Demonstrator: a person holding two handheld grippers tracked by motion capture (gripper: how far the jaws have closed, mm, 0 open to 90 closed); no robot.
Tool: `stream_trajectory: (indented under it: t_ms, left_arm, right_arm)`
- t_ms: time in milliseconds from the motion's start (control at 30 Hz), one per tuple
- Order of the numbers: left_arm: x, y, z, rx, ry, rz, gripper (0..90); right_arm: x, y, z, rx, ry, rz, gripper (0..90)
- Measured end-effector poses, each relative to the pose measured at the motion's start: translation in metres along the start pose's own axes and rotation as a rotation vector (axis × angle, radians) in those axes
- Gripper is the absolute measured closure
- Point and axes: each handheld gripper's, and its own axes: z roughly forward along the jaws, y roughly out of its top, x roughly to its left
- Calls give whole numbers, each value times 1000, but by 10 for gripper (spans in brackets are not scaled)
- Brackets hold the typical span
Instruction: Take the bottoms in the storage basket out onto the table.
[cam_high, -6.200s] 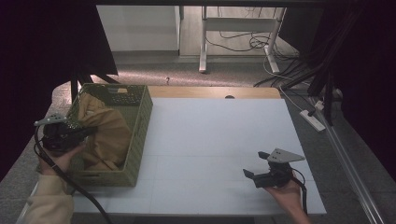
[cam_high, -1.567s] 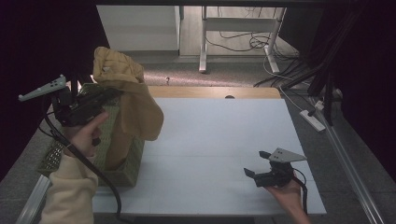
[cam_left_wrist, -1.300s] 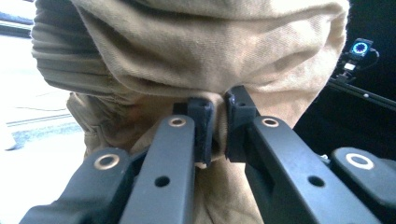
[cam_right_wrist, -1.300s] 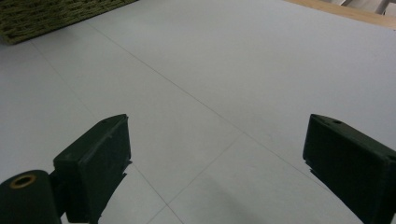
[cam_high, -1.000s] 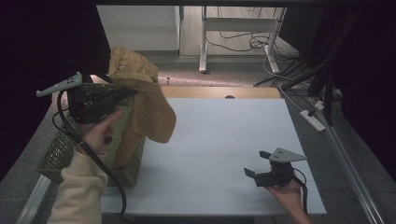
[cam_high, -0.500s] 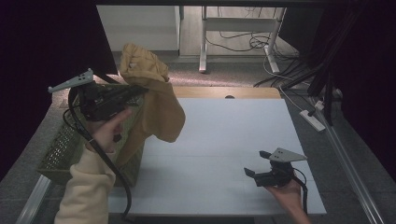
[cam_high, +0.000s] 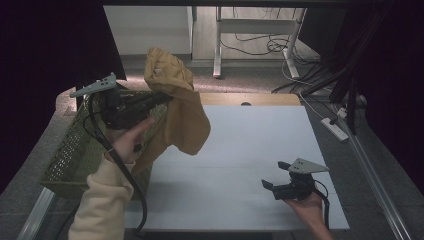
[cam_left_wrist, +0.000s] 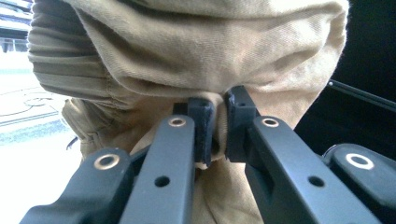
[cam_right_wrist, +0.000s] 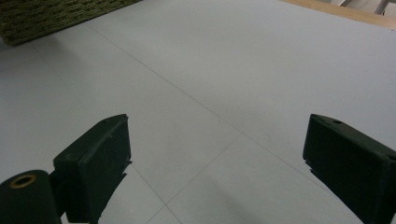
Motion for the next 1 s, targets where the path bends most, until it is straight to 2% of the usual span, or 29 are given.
stream_trajectory:
  t_ms: [300,567,1000]
  left_arm:
    - [-11,6,17,6,-37,18,827]
    - [-16,6,30,11,-65,13,827]
    - [-27,3,56,53,-107,27,827]
  right_arm:
    - [0,0,0,-1,0,-1,78]
    - [-1,0,0,1,3,-2,78]
    - [-1,0,-1,-5,2,-1,78]
